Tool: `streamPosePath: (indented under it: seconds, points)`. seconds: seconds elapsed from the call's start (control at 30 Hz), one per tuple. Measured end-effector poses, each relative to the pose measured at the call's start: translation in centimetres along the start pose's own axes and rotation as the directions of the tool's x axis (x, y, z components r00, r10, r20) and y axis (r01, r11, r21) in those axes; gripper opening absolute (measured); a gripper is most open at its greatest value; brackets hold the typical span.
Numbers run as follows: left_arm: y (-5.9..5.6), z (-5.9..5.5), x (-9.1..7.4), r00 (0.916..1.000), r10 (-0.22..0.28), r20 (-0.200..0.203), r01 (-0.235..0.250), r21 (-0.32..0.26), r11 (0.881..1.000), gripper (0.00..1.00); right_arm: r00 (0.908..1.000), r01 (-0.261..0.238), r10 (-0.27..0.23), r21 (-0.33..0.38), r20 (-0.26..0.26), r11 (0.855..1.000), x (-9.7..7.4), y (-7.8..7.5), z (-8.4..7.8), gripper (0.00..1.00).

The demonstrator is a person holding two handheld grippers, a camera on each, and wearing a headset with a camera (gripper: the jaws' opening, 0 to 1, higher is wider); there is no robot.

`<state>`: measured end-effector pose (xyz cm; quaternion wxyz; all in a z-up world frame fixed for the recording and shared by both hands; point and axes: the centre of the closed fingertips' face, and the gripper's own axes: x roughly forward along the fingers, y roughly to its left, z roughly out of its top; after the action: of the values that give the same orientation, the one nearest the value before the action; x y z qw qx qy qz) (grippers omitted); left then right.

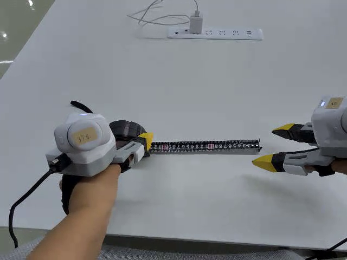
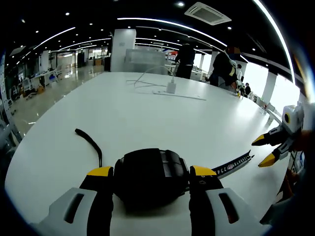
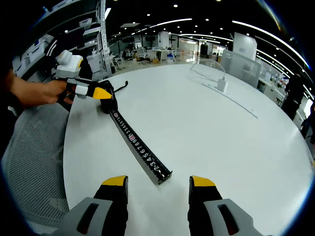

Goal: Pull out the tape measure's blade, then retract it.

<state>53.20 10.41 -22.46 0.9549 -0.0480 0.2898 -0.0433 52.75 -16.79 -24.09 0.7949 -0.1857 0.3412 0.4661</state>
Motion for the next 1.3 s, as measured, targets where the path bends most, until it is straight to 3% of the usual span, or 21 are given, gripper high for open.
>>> streamPosePath:
  seconds: [0.33,0.43,0.67,0.73,0.93,1.1,1.3]
  points:
    - [0.0,0.0,0.0,1.0000,0.001,0.003,-0.001,-0.001,1.000,0.58,0.9933,-0.115,0.115,-0.123,-0.010,0.986,1.0,-0.2,0.0,0.32]
    - [0.0,0.0,0.0,1.0000,0.001,0.002,-0.001,-0.002,1.000,0.58,0.9882,-0.153,0.153,-0.183,-0.013,0.971,1.1,0.0,0.1,0.28]
    - [0.0,0.0,0.0,1.0000,0.000,0.001,0.000,-0.003,1.000,0.58,0.9778,-0.208,0.209,-0.219,-0.023,0.953,1.4,-0.3,-0.1,0.22]
    - [0.0,0.0,0.0,1.0000,0.001,0.001,-0.001,-0.002,1.000,0.58,0.9711,-0.235,0.238,-0.246,-0.019,0.940,1.5,0.1,0.0,0.22]
    - [0.0,0.0,0.1,1.0000,0.001,0.001,-0.001,-0.003,1.000,0.58,0.9627,-0.268,0.266,-0.288,-0.046,0.919,2.0,0.1,-0.5,0.19]
    - [0.1,0.0,0.2,1.0000,0.001,0.003,-0.001,-0.006,1.000,0.58,0.9617,-0.272,0.268,-0.314,-0.058,0.909,2.3,-0.1,-0.5,0.12]
    - [0.2,0.0,0.3,1.0000,-0.002,0.003,0.002,-0.005,1.000,0.58,0.9594,-0.278,0.278,-0.335,-0.051,0.900,2.2,-0.1,-0.4,0.10]
